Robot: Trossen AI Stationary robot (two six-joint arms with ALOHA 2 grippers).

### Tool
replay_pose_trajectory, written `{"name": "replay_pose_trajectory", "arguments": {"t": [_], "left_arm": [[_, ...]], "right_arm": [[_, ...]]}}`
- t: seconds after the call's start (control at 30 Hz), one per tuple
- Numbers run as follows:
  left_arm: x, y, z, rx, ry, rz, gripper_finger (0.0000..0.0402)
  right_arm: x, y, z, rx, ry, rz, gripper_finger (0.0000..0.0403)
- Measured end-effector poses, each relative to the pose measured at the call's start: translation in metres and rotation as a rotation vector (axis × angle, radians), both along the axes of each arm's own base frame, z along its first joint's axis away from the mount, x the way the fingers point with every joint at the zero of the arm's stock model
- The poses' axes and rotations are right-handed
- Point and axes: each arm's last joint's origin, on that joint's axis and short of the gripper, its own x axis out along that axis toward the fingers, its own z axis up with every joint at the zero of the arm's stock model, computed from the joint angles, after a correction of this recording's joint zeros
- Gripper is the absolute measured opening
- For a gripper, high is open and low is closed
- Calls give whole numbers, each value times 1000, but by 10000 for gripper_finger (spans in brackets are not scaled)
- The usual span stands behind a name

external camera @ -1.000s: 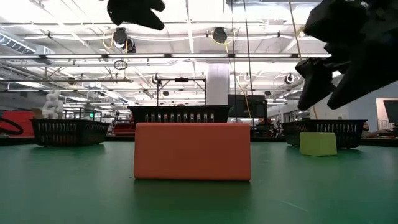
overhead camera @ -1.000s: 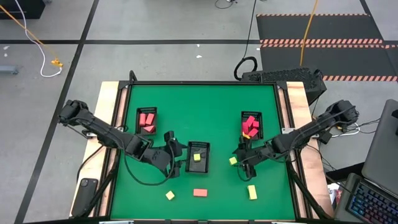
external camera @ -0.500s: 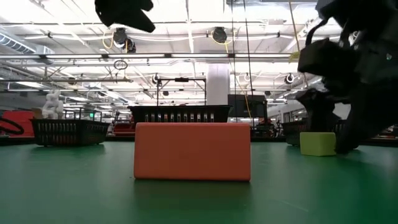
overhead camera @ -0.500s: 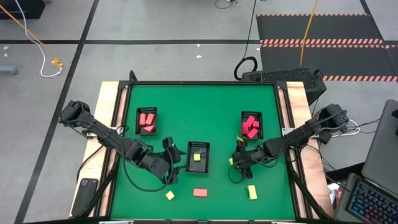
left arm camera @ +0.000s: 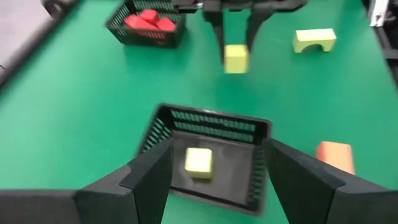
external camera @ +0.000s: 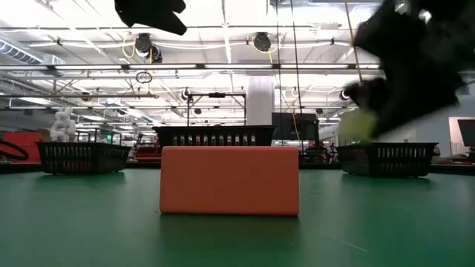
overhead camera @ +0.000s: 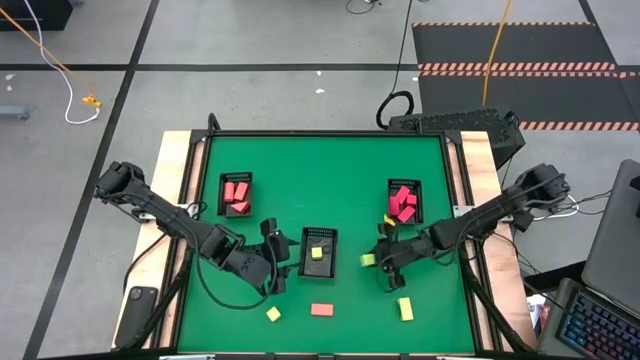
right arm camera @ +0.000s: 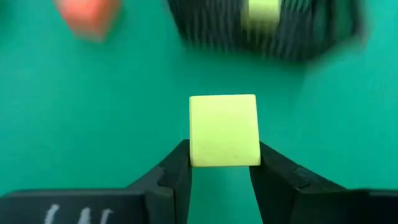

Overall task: Sort & place blocks by color
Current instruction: Put the light green block into the center black basket

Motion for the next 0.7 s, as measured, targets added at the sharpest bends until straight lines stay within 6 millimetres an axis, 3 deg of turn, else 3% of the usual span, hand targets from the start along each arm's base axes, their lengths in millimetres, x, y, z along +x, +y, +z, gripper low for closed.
{"name": "replay_pose_trajectory", "arguments": {"t": [0.13, 0.3, 0.5, 0.7], "left_arm": [[7, 10, 6, 150, -55, 29, 251], [22, 41, 29, 213, -196, 85, 250], [19, 70, 52, 189, -264, 55, 250], [19, 76, 54, 178, -273, 49, 250]], "right_arm": [[14, -2, 33, -13, -228, 21, 118], [42, -13, 56, -37, -289, -24, 118], [80, -18, 48, -2, -244, -1, 118], [109, -24, 33, -14, -204, -26, 118]]}}
